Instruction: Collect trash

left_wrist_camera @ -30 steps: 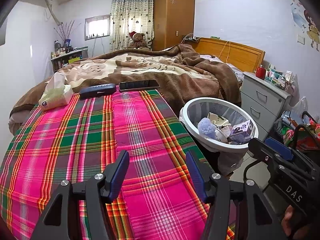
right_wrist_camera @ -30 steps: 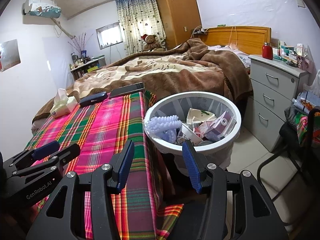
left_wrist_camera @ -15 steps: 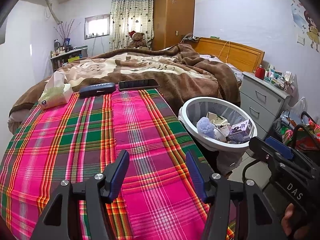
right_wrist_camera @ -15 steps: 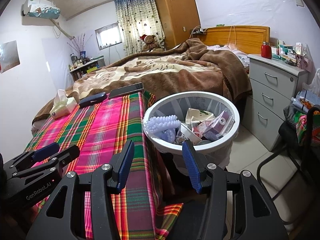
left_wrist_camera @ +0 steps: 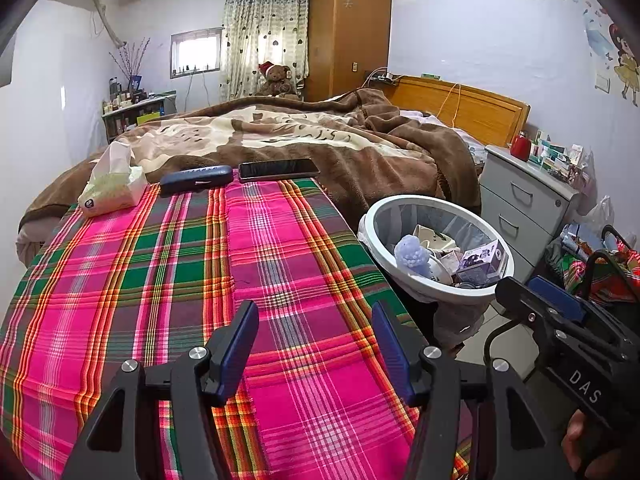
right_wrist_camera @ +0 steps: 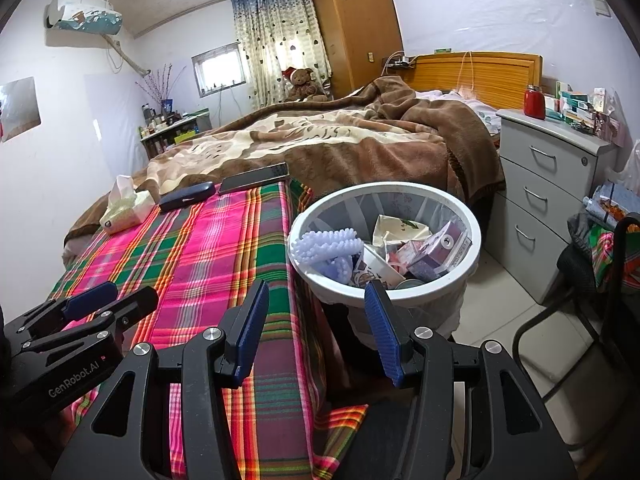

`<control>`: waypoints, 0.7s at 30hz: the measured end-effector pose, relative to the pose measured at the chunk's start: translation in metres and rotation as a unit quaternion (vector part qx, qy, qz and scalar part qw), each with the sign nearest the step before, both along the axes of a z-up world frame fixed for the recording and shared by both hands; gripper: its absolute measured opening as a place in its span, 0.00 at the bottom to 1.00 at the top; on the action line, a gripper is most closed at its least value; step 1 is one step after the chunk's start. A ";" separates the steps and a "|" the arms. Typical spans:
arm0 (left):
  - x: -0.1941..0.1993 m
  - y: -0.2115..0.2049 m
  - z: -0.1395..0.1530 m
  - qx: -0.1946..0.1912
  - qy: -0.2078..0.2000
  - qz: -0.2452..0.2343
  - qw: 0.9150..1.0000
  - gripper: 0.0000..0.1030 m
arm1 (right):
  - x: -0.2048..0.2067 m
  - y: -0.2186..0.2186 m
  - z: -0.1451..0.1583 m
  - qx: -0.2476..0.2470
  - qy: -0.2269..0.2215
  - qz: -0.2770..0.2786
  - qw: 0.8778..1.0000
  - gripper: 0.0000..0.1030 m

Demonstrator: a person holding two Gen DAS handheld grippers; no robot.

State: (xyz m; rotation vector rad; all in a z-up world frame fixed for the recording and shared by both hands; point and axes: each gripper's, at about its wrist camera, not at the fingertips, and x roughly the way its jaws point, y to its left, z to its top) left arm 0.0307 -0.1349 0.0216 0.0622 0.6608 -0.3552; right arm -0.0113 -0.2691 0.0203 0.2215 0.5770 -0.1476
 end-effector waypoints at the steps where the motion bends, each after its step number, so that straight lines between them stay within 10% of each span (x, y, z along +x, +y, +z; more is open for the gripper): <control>1: 0.000 -0.001 0.000 0.000 -0.001 -0.001 1.000 0.57 | -0.001 0.000 0.000 0.001 0.000 0.000 1.000 0.50; 21: -0.001 0.000 -0.001 -0.001 0.003 0.003 1.000 0.57 | -0.001 0.000 0.000 0.001 0.001 0.000 1.000 0.50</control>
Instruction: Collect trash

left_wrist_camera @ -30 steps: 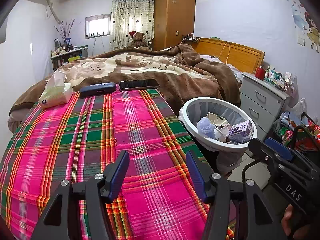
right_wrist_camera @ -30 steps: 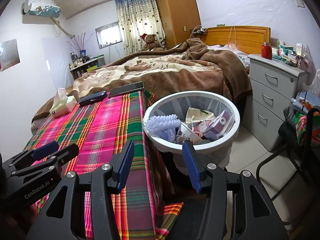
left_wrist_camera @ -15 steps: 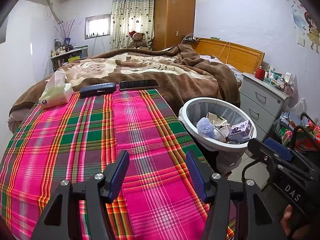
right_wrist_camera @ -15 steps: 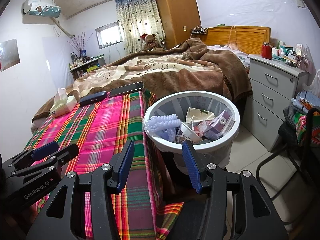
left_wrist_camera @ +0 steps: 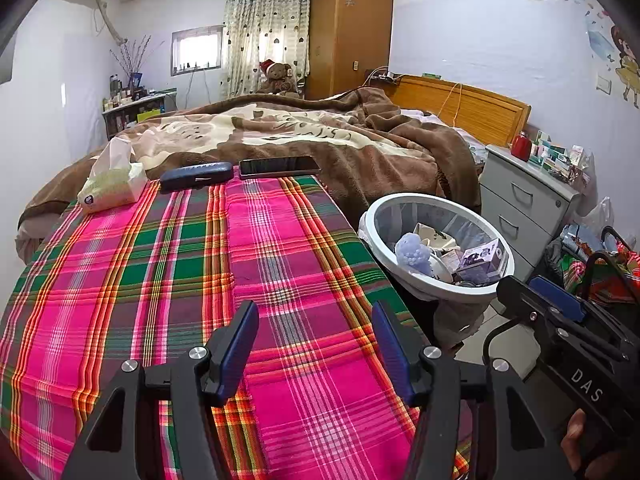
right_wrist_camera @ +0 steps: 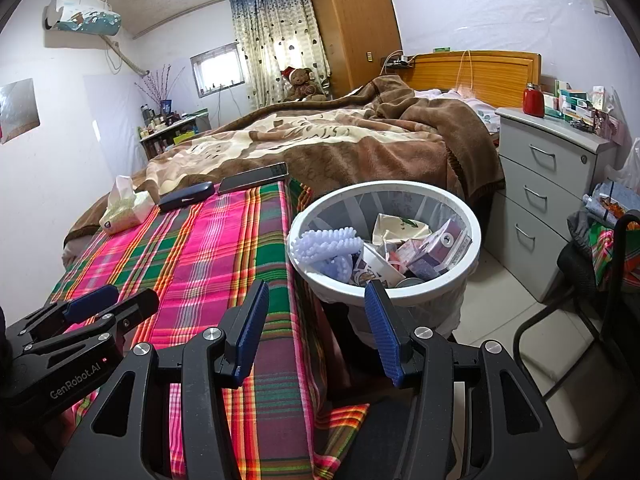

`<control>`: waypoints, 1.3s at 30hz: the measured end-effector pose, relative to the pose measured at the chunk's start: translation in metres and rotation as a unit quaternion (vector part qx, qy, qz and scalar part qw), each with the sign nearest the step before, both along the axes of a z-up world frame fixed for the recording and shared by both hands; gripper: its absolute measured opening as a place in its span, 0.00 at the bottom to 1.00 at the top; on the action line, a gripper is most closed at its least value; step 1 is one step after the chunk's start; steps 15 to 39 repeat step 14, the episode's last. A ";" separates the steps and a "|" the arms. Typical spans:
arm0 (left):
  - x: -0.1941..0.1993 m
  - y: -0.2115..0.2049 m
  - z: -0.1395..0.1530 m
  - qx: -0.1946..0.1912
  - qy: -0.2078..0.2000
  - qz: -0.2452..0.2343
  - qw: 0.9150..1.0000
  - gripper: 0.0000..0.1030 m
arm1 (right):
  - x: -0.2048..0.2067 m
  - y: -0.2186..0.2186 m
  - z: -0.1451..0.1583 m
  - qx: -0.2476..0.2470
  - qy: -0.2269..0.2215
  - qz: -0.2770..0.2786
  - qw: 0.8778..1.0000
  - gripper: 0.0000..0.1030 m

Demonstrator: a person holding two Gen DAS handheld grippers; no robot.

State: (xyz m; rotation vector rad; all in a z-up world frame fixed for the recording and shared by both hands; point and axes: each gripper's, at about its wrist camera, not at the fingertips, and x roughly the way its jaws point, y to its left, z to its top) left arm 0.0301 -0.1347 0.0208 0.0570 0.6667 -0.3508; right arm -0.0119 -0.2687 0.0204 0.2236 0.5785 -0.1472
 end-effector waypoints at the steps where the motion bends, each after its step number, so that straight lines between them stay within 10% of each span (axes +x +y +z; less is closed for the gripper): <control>1: 0.000 0.000 0.000 0.000 0.000 0.000 1.000 0.57 | 0.000 0.000 0.000 0.000 0.000 0.000 1.000 0.50; 39: 0.001 0.000 -0.003 0.001 0.003 0.001 1.000 0.57 | 0.000 0.000 0.000 0.000 0.000 -0.001 1.000 0.50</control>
